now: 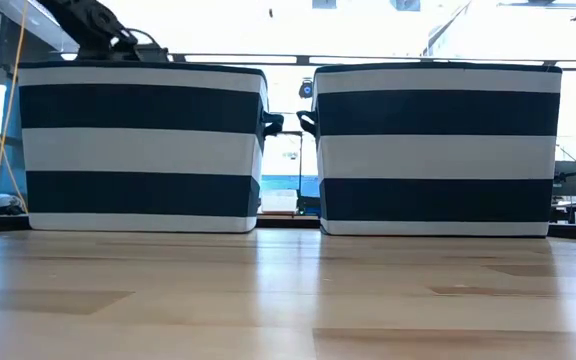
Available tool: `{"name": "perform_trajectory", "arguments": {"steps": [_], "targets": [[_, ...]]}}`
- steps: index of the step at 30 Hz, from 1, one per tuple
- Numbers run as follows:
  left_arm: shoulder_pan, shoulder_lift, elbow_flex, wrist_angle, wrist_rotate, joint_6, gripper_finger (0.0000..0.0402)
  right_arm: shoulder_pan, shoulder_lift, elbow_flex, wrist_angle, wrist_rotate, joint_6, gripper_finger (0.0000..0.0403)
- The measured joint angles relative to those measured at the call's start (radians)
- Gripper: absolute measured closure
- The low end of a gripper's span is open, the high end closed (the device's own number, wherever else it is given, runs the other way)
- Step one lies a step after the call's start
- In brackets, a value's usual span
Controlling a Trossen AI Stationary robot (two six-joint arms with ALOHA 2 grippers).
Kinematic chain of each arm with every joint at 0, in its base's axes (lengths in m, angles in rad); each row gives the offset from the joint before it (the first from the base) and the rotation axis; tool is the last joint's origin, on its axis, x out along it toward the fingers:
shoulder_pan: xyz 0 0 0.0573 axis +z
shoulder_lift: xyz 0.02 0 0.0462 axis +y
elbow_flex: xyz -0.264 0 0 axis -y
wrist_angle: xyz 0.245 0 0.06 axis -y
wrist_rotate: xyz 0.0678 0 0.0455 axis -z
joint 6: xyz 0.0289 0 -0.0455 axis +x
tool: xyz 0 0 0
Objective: Sort clothes
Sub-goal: Put the black underwear into the left blue laundry bin, then return to Home Position
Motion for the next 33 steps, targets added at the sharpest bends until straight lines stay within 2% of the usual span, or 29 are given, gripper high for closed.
{"name": "perform_trajectory", "arguments": {"steps": [5,9,12,15,20,25,28,33], "targets": [[0.021,-0.037,0.139,-0.076,0.123,0.006,0.0271,0.000,-0.009,0.000,-0.055,-0.005,0.014,0.0162],[0.021,-0.070,0.287,-0.188,0.160,-0.032,0.0214,-0.001,-0.036,0.000,-0.178,-0.067,0.025,0.0162],[0.009,-0.117,0.381,-0.248,0.174,-0.072,0.0192,-0.001,-0.067,0.000,-0.278,-0.096,0.063,0.0162],[-0.039,-0.206,0.422,-0.238,0.175,-0.098,0.0187,0.032,-0.103,0.000,-0.319,-0.101,0.023,0.0162],[-0.165,-0.393,0.414,-0.133,0.167,-0.139,0.0192,0.107,-0.166,0.000,-0.332,-0.063,-0.101,0.0162],[-0.277,-0.545,0.381,-0.037,0.077,-0.255,0.0201,0.175,-0.245,-0.018,-0.312,-0.005,-0.148,0.0165],[-0.317,-0.617,0.344,-0.002,0.020,-0.292,0.0205,0.215,-0.340,-0.134,-0.220,0.010,-0.177,0.0184],[-0.344,-0.684,0.283,0.044,-0.010,-0.335,0.0209,0.230,-0.583,-0.464,0.022,0.013,-0.157,0.0239]]}}
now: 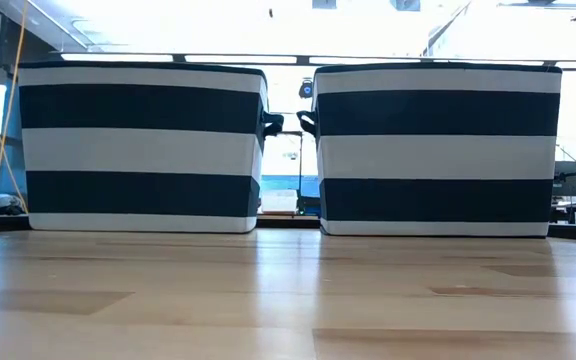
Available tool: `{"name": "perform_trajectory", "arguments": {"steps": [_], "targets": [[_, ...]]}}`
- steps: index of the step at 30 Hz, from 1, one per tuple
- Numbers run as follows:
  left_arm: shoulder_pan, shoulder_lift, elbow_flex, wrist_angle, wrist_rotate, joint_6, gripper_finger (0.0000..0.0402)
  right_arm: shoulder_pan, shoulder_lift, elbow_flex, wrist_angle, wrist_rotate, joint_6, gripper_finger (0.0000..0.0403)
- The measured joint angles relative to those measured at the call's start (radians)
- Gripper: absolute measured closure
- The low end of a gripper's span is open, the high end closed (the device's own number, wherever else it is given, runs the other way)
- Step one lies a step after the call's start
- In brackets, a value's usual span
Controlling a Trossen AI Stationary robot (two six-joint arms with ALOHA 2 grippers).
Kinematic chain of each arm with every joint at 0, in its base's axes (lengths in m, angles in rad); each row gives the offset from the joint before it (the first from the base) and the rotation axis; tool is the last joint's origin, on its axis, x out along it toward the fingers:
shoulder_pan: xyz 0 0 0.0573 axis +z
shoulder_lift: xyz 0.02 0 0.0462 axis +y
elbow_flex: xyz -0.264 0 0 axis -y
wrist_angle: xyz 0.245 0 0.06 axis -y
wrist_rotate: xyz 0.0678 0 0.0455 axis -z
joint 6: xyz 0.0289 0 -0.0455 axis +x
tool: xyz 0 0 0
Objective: Sort clothes
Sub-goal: Return to Home Position
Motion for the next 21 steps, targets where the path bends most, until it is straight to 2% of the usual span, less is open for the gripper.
{"name": "perform_trajectory", "arguments": {"steps": [4,11,16,21], "targets": [[-0.006,-0.005,-0.040,0.006,-0.001,-0.022,0.0209,0.000,-0.224,-0.226,0.176,0.000,0.014,0.0280],[-0.006,0.001,-0.105,0.113,-0.011,-0.041,0.0209,0.000,-0.573,-0.503,0.366,-0.008,0.042,0.0327],[-0.006,0.026,-0.111,0.156,-0.013,-0.048,0.0209,0.000,-0.710,-0.713,0.542,-0.045,0.061,0.0348],[-0.005,0.047,-0.111,0.160,-0.013,-0.048,0.0209,0.000,-0.744,-0.894,0.743,-0.064,0.041,0.0360]]}}
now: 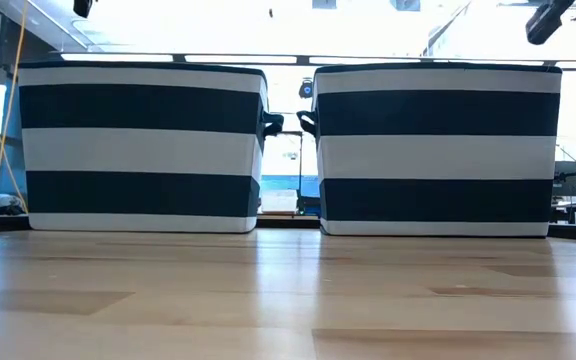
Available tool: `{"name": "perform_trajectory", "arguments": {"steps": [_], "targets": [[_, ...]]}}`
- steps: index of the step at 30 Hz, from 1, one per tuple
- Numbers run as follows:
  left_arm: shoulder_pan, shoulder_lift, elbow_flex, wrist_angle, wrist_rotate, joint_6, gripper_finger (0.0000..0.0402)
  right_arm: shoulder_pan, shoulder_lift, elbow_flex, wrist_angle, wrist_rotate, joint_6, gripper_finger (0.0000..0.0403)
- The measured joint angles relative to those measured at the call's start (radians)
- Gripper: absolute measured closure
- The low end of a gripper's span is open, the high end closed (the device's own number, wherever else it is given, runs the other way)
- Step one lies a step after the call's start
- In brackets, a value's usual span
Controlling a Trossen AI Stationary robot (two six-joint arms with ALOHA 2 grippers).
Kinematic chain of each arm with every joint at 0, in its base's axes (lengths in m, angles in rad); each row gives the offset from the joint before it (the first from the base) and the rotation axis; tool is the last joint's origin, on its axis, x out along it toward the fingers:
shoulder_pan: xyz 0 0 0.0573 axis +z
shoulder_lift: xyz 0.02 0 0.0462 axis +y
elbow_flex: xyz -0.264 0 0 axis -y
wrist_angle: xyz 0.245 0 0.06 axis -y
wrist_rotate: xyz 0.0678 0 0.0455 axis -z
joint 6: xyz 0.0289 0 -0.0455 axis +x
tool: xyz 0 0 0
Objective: Sort clothes
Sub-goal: Return to Home Position
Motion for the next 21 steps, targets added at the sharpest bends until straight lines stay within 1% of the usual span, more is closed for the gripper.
{"name": "perform_trajectory", "arguments": {"steps": [7,11,12,15,18,21], "targets": [[0.000,0.023,0.000,-0.001,0.000,0.000,0.0209,-0.007,0.000,-0.196,0.306,-0.008,-0.102,0.0374],[0.000,0.026,0.000,-0.001,0.001,-0.011,0.0209,-0.034,0.001,-0.306,0.460,-0.007,-0.118,0.0392],[0.000,0.026,0.000,-0.001,0.001,-0.017,0.0209,-0.044,0.001,-0.319,0.466,-0.005,-0.114,0.0397],[0.000,0.025,0.000,-0.001,0.001,-0.019,0.0209,-0.082,0.001,-0.312,0.396,-0.005,-0.106,0.0400],[0.000,0.024,0.000,-0.001,0.015,-0.019,0.0209,-0.125,0.000,-0.312,0.349,-0.011,-0.141,0.0402],[0.000,0.024,0.000,-0.001,0.020,-0.018,0.0209,-0.173,0.000,-0.311,0.230,-0.025,-0.154,0.0403]]}}
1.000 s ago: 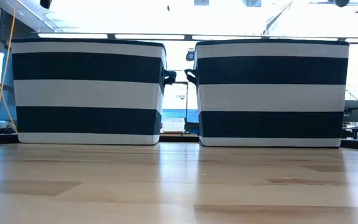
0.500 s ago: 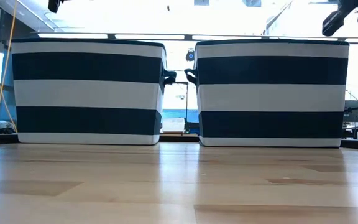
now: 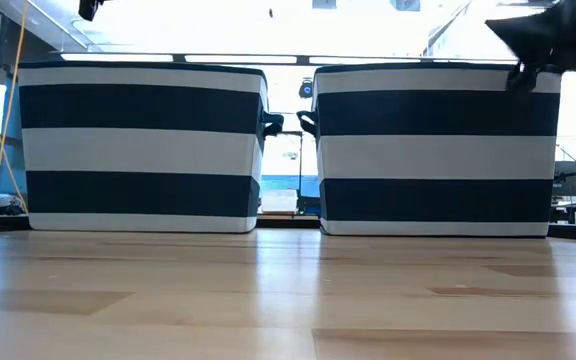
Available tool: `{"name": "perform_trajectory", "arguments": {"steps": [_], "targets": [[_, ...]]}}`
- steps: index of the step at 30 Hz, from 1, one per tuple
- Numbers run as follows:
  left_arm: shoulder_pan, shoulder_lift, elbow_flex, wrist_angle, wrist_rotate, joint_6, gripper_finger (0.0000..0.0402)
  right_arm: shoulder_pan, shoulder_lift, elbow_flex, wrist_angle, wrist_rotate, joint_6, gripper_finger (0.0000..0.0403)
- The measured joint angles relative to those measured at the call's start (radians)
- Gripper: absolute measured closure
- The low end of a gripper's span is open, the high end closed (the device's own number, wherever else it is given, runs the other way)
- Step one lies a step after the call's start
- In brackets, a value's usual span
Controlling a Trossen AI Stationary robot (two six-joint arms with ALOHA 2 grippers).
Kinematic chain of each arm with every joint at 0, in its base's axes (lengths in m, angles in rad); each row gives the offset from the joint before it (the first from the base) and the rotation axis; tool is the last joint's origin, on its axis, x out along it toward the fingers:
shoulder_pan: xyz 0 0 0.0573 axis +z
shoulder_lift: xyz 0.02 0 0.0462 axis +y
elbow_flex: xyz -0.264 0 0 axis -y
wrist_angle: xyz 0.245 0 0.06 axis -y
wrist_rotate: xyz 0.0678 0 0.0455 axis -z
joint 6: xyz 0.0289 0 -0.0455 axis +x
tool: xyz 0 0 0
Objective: Sort clothes
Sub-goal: Return to Home Position
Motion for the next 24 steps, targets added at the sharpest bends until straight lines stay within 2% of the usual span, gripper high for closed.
{"name": "perform_trajectory", "arguments": {"steps": [7,14,19,22,24], "targets": [[0.000,0.000,0.000,-0.001,-0.002,0.000,0.0209,-0.074,0.000,0.000,-0.229,-0.081,0.153,0.0403],[0.000,-0.002,0.000,-0.034,-0.013,-0.058,0.0209,-0.089,0.000,0.000,-0.243,-0.081,0.147,0.0403],[0.000,-0.002,0.000,-0.063,0.003,-0.044,0.0209,-0.088,0.011,0.000,-0.300,-0.034,0.038,0.0403],[0.000,-0.002,0.000,-0.061,0.003,-0.038,0.0209,-0.088,0.010,0.000,-0.284,-0.033,0.083,0.0403],[0.000,-0.003,0.000,-0.061,0.003,-0.025,0.0209,-0.088,0.010,0.000,-0.296,-0.033,0.059,0.0403]]}}
